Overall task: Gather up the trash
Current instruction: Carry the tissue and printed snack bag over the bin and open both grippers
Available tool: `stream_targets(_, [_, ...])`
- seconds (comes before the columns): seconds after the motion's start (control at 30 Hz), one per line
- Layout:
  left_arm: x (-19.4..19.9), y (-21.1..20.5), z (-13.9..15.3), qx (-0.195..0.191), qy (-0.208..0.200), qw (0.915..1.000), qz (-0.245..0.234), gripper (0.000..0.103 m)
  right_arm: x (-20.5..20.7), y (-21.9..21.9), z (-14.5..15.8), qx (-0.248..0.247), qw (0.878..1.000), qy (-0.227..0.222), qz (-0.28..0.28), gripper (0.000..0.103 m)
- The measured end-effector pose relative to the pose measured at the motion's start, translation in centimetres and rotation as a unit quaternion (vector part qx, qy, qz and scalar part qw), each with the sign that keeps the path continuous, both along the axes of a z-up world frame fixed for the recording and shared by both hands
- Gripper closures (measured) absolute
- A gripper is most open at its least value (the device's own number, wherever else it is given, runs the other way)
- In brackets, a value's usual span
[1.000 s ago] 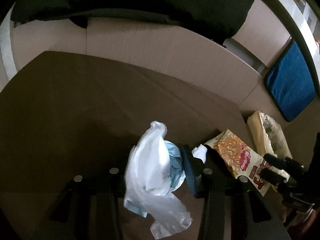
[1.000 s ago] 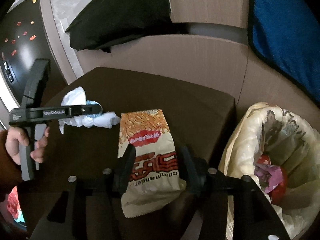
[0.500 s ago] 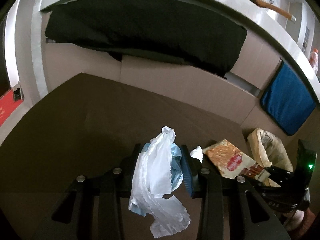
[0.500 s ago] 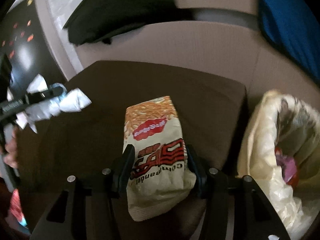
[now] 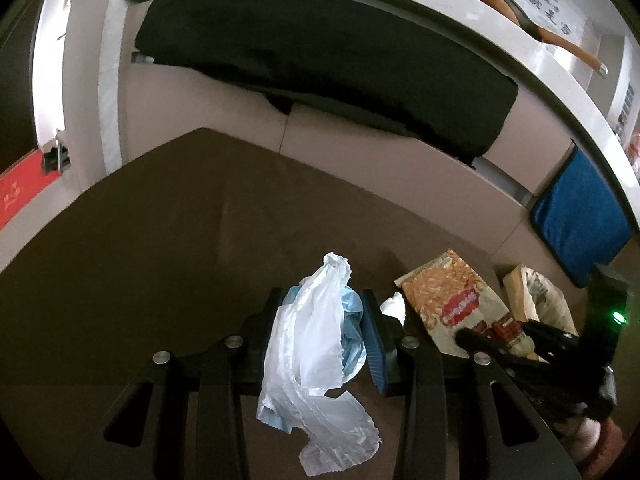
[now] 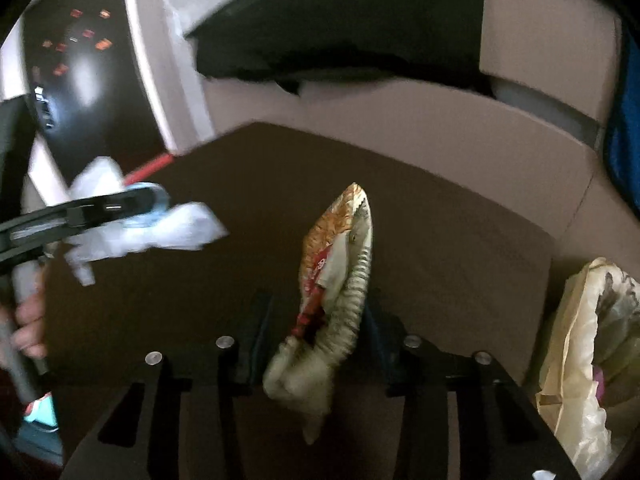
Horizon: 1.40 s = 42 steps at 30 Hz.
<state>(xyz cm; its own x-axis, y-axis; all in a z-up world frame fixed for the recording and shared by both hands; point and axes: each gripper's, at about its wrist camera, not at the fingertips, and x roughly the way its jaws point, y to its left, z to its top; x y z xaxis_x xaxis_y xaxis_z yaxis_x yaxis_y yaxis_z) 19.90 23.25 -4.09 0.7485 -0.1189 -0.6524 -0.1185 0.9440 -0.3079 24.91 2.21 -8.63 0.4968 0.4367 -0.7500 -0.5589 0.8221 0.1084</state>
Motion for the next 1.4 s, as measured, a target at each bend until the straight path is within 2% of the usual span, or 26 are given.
stream_targets(0.07, [-0.3,-0.1,-0.2,0.005,-0.002,1.0000,0.001,0.065,1.0,0.3,-0.9,0.009,1.000,0.022,0.004,0.062])
stream_targets(0.13, [-0.6,-0.2,-0.3,0.014,-0.007,0.9999,0.003,0.065,1.3,0.6,-1.6,0.017,0.999,0.036,0.011,0.065])
stream_targets(0.23, [-0.8,-0.5,0.0,0.021,-0.014,0.9997,0.002,0.065,1.5,0.6,-1.9,0.041,0.998,0.049,0.024,0.076])
stream_targets(0.3, [-1.2,-0.8,0.5,0.023,-0.022,0.9995,0.001,0.065,1.0,0.5,-1.3,0.046,0.998,0.037,0.037,0.089])
stream_targets(0.33, [-1.3,-0.9,0.8,0.026,-0.027,0.9993,0.002,0.065,0.6,0.5,-1.1,0.042,0.998,0.029,0.039,0.090])
stream_targets(0.5, [-1.9,-2.1,2.7,0.029,-0.049,0.9984,0.004,0.065,-1.9,0.2,2.0,-0.002,0.997,-0.049,0.052,0.091])
stream_targets(0.67, [-2.6,-4.5,6.3,0.039,-0.087,0.9954,-0.006,0.065,-3.4,-2.2,6.2,0.012,0.994,-0.102,0.040,0.091])
stream_targets(0.9, [-3.5,-9.8,12.2,0.071,-0.174,0.9819,-0.024,0.065,-5.2,-6.8,12.3,0.031,0.985,-0.167,0.011,0.091])
stream_targets(1.17, [-3.0,-15.7,16.4,0.101,-0.219,0.9697,-0.040,0.065,-6.0,-12.6,16.5,0.044,0.978,-0.198,-0.036,0.091])
stream_targets(1.4, [-2.5,-20.6,18.2,0.114,-0.239,0.9627,-0.056,0.065,-6.1,-17.0,18.7,0.042,0.972,-0.217,-0.074,0.091])
